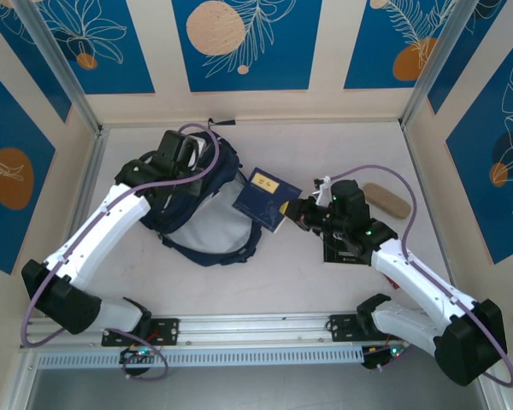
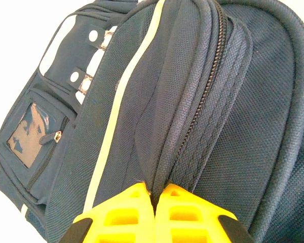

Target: Pack the student bag

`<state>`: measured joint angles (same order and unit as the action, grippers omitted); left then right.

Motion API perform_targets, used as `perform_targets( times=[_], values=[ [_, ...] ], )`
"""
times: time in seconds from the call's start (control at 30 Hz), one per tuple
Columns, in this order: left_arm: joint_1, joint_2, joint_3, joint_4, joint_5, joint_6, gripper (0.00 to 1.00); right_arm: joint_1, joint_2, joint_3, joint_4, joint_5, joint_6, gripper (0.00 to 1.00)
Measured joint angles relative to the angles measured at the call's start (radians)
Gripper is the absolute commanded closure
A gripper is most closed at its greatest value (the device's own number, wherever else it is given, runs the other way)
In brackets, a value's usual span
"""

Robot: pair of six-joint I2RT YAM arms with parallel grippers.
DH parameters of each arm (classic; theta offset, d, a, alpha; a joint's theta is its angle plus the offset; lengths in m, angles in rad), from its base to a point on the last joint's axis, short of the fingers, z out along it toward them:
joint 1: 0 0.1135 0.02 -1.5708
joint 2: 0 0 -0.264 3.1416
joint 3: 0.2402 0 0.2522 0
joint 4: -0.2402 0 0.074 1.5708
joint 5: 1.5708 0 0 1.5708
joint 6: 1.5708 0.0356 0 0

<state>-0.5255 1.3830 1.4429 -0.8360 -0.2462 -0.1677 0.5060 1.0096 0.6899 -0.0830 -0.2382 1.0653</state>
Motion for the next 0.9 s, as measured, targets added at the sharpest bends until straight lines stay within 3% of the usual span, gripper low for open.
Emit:
perform_targets(
  times=[0.27,0.53,0.9],
  values=[
    [0.0,0.014,0.012,0.026,0.055,-0.053,1.0,0.103,0.206,0.013,0.143,-0.014,0.047,0.94],
    [0.0,0.013,0.013,0.035,0.093,-0.068,1.0,0.154,0.431,0.145,0.295,-0.018,0.122,0.94],
    [0.0,-0.028,0.013,0.04,0.138,-0.071,1.0,0.197,0.639,0.32,0.325,0.055,0.201,0.95]
  ],
)
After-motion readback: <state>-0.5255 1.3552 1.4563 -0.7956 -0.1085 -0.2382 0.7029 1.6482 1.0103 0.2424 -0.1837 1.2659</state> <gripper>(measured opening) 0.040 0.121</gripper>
